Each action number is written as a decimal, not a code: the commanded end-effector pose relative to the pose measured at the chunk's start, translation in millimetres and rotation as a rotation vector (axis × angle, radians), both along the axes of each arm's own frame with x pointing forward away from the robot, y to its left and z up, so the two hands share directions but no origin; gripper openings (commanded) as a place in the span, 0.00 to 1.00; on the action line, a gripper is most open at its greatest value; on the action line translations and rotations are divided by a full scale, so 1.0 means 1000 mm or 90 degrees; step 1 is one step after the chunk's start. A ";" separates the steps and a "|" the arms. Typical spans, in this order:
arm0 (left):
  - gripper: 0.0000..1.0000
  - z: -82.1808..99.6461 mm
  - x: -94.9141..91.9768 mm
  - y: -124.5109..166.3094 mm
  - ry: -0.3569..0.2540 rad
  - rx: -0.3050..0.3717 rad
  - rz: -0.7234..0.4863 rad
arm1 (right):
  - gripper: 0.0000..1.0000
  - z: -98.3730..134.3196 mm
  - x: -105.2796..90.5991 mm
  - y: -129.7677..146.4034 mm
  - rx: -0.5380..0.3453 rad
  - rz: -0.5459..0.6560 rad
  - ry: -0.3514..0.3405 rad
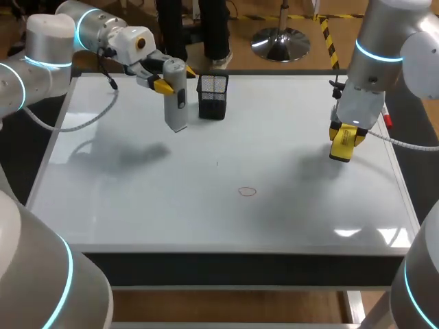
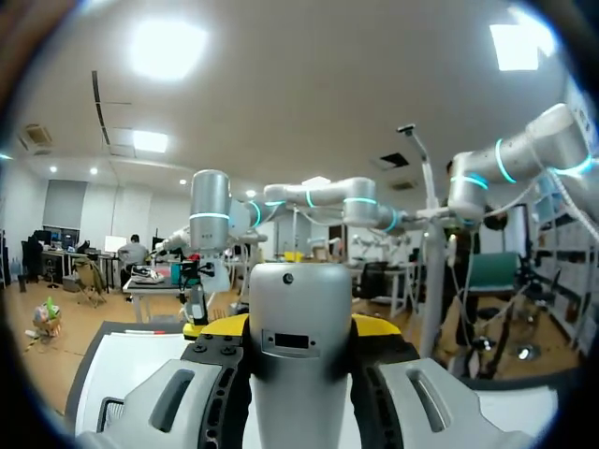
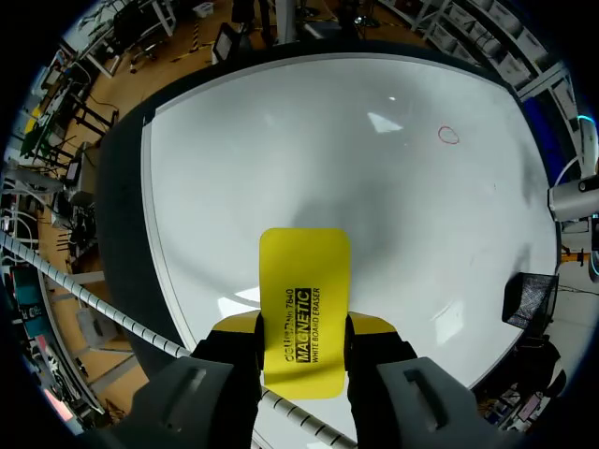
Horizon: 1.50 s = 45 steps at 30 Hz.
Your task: Pick up the inspection probe, press it on each red-marked spot on the whiteboard one by one, put down the probe, pick up the eraser, and wipe off all the red marks.
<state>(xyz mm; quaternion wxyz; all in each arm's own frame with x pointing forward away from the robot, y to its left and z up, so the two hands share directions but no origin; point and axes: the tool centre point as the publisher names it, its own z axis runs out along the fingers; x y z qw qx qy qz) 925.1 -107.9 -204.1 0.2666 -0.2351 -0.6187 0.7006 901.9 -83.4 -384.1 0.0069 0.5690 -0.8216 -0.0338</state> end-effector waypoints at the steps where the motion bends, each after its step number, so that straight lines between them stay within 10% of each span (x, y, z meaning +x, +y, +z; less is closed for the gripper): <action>1: 0.00 -0.009 0.012 0.013 -0.001 -0.014 -0.078 | 0.00 0.001 0.001 0.000 -0.003 0.001 0.000; 28: 0.00 -0.004 0.009 0.026 -0.018 -0.009 -0.088 | 0.00 0.001 0.001 0.000 -0.003 0.001 0.000; 45: 0.00 -0.004 0.009 0.026 -0.018 -0.009 -0.088 | 0.00 0.004 -0.049 0.120 -0.035 0.170 -0.013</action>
